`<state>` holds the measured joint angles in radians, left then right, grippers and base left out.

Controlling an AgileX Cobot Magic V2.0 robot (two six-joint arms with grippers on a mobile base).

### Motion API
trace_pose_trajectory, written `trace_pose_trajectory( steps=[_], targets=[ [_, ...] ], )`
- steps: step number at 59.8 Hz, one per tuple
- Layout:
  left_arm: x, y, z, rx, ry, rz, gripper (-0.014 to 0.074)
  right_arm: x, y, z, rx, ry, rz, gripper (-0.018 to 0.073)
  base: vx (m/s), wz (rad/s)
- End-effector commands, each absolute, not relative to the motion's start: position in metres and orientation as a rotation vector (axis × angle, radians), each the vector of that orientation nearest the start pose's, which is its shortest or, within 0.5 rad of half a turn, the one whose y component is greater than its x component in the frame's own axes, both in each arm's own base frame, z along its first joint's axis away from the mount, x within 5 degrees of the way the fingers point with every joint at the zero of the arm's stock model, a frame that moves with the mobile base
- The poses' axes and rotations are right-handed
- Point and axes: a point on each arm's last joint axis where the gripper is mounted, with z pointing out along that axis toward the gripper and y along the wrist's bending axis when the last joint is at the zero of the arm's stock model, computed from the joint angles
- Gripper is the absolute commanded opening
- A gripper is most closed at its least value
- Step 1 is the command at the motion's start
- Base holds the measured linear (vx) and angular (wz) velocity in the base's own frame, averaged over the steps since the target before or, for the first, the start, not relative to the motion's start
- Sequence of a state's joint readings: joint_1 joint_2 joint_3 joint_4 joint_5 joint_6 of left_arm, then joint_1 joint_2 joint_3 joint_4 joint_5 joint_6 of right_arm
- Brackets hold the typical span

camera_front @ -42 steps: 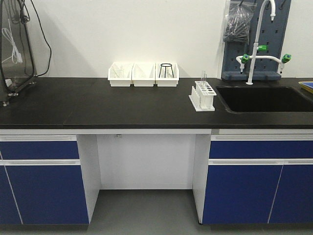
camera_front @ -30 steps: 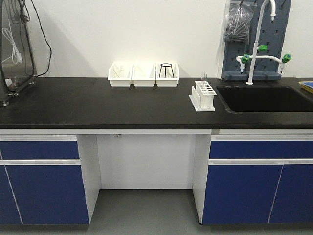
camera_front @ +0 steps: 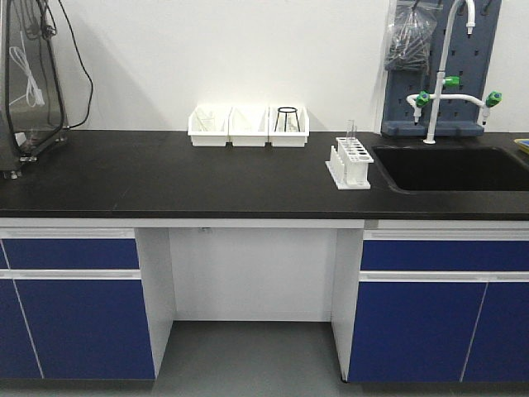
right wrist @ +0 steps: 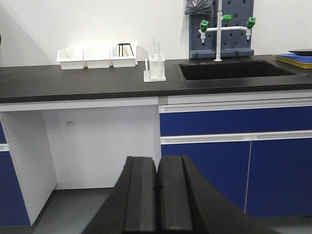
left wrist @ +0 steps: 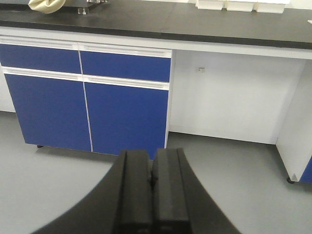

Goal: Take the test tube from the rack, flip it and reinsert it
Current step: 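Drive the base forward toward the white test tube rack on the bench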

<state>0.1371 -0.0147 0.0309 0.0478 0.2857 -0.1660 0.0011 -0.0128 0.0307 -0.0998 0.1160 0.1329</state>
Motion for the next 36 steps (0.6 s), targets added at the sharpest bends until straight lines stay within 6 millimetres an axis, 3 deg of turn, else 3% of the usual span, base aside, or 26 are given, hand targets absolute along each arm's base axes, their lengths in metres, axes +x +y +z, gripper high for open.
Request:
trace_pose_trajectory(
  steps=[1,36],
  targets=[
    [0.0550,0.0085,0.1847,-0.228,1.686,0.019,-0.0006,0.0566,-0.0003,0.2002,0.021,1.538,0.017,-0.0012,0.08,0.07],
    [0.0551,0.0085,0.1847,-0.228,1.686,0.019,-0.0006,0.0566,-0.0003,0.2002,0.021,1.538,0.017,-0.0012,0.26,0.02]
  ],
)
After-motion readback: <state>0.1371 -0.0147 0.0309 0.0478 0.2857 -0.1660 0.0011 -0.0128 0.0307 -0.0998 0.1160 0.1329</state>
